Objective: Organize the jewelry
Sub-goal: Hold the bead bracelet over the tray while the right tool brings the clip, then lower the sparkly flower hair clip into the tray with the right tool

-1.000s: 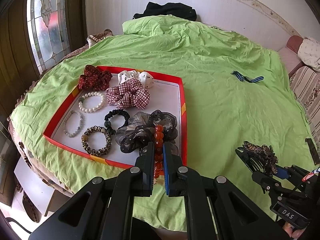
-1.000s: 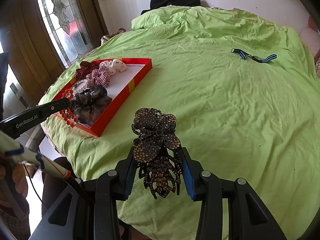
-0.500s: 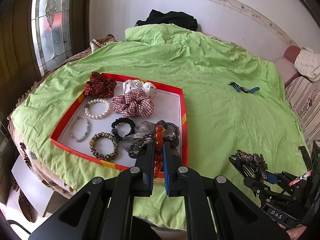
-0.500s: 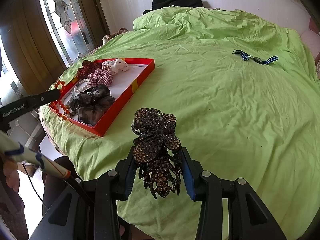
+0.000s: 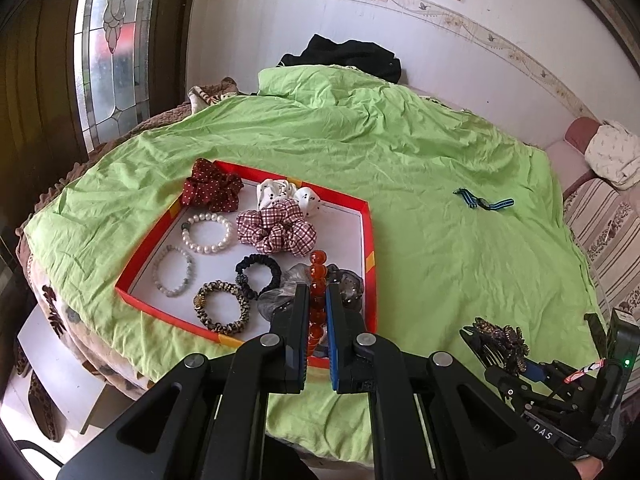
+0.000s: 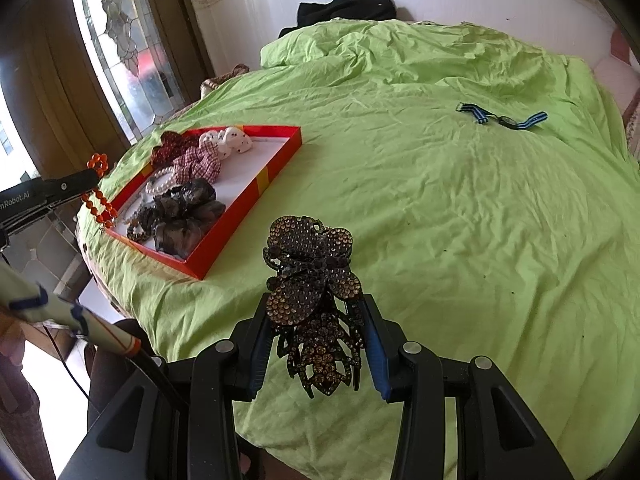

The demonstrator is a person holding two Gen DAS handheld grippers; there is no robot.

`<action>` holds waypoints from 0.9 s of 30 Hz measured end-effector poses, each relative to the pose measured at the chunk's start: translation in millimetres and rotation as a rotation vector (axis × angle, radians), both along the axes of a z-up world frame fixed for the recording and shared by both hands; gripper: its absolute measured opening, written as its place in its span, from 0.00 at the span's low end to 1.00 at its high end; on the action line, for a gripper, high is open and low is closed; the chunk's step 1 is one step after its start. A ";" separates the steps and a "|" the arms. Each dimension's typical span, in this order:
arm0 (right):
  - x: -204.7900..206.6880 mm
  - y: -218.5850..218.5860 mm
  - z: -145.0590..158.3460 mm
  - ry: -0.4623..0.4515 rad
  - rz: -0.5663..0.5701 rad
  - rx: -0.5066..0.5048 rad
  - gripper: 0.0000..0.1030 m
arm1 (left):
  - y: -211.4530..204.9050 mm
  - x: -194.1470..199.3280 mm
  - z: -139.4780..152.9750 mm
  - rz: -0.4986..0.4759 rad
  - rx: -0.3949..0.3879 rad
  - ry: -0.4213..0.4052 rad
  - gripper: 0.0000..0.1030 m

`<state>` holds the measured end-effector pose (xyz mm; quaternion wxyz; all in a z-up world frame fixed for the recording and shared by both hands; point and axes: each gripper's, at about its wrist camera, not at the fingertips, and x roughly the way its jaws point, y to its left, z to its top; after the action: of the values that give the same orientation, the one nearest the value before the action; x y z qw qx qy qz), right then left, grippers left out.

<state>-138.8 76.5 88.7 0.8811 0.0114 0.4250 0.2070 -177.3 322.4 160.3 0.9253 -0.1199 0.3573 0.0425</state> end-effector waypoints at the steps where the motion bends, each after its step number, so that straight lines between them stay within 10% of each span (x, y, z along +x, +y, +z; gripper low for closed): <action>1: -0.1 -2.2 -0.1 0.003 -0.005 0.008 0.44 | -2.9 0.1 1.1 -0.004 0.005 0.002 0.07; 18: -30.8 -57.9 32.4 -0.070 -0.072 0.160 0.44 | -60.1 -36.6 54.6 -0.051 0.118 -0.058 0.07; 27: -23.7 -71.9 39.1 -0.067 -0.074 0.215 0.44 | -38.0 -24.8 75.6 -0.092 0.000 -0.045 0.07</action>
<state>-162.5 4.6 127.8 0.8956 0.1145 0.3702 0.2187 -202.1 284.4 235.9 0.9341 -0.1042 0.3414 -0.0027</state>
